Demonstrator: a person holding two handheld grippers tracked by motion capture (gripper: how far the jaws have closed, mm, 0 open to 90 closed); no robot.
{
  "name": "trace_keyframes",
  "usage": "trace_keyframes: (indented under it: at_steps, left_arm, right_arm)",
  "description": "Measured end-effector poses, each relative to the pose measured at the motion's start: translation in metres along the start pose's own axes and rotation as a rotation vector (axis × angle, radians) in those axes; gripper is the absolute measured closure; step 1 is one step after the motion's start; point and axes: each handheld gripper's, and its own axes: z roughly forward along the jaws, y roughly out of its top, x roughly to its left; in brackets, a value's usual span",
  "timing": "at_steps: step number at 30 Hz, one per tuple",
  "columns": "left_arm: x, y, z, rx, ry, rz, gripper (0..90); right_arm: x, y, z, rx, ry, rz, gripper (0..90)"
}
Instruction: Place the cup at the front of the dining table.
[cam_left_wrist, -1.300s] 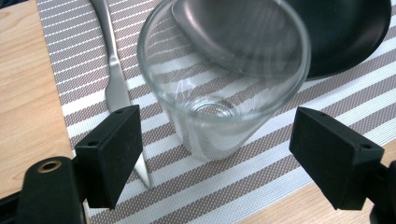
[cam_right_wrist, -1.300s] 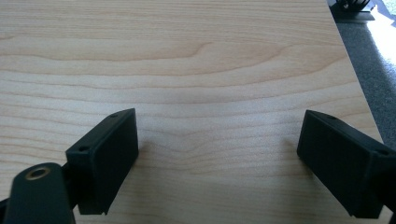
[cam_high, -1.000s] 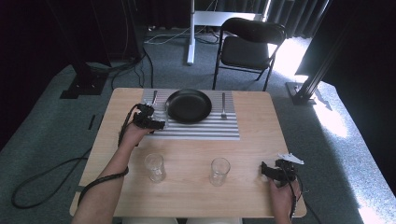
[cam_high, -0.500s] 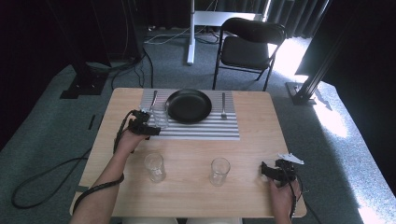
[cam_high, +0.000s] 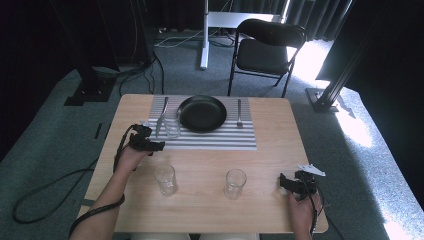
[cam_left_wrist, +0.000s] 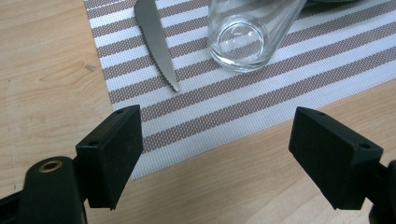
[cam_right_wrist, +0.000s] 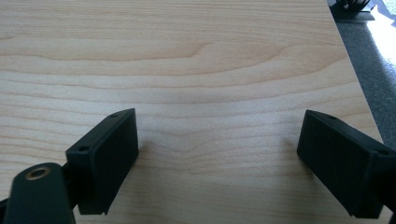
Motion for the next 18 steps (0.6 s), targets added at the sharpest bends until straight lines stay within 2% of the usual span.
trace_keyframes:
  at_steps: [5, 14, 18]
  left_arm:
    - [0.005, -0.012, -0.001, 0.01, 0.009, -0.007, 18.2]
    - [0.012, -0.029, -0.005, 0.023, -0.003, -0.011, 18.2]
    - [0.016, -0.037, -0.009, 0.002, 0.006, -0.031, 18.3]
  right_arm:
    - [0.0, 0.0, 0.0, 0.0, 0.0, 0.0, 12.0]
    - [0.0, 0.0, 0.0, 0.0, 0.0, 0.0, 12.0]
    - [0.0, 0.0, 0.0, 0.0, 0.0, 0.0, 12.0]
